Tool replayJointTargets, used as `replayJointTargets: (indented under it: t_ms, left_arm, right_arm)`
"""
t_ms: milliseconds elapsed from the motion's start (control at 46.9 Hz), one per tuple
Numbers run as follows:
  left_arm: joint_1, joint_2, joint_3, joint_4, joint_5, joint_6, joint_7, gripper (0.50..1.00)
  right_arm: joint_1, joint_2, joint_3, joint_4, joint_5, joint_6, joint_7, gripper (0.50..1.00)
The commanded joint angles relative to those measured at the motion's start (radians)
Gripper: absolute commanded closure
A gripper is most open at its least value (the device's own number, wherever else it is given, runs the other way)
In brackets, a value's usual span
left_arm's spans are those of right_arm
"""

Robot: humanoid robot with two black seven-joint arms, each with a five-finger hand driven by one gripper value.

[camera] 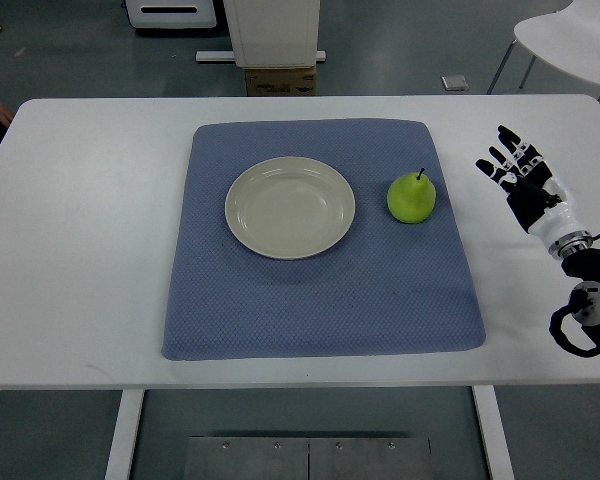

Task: Place pear on plate with right hand
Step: 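Reach the right hand to the green pear and close fingers around it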

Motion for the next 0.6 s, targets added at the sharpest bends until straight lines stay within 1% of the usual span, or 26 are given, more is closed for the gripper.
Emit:
replayJointTargets:
  t_ms: [0, 85, 192, 277, 448, 512, 576]
  left_arm:
    - [0.000, 0.000, 0.000, 0.000, 0.000, 0.000, 0.000, 0.500]
    - [0.000, 0.000, 0.000, 0.000, 0.000, 0.000, 0.000, 0.500]
    - [0.000, 0.000, 0.000, 0.000, 0.000, 0.000, 0.000, 0.500]
    - [0.000, 0.000, 0.000, 0.000, 0.000, 0.000, 0.000, 0.500]
    - [0.000, 0.000, 0.000, 0.000, 0.000, 0.000, 0.000, 0.500]
    - [0.000, 0.000, 0.000, 0.000, 0.000, 0.000, 0.000, 0.500]
    - [0.000, 0.000, 0.000, 0.000, 0.000, 0.000, 0.000, 0.500]
  right_arm:
    - [0.012, -0.004, -0.059, 0.002, -0.001, 0.000, 0.007, 0.500]
    - [0.034, -0.006, -0.116, 0.010, -0.006, -0.003, 0.030, 0.500]
    - [0.066, -0.013, -0.180, 0.010, -0.065, -0.009, 0.079, 0.500]
    - [0.083, -0.032, -0.203, 0.010, -0.104, -0.009, 0.081, 0.500]
    - [0.103, -0.036, -0.223, 0.012, -0.167, -0.011, 0.081, 0.500]
    - [0.103, -0.036, -0.223, 0.012, -0.205, -0.026, 0.081, 0.500]
    - [0.103, -0.035, -0.231, 0.012, -0.254, -0.058, 0.081, 0.500]
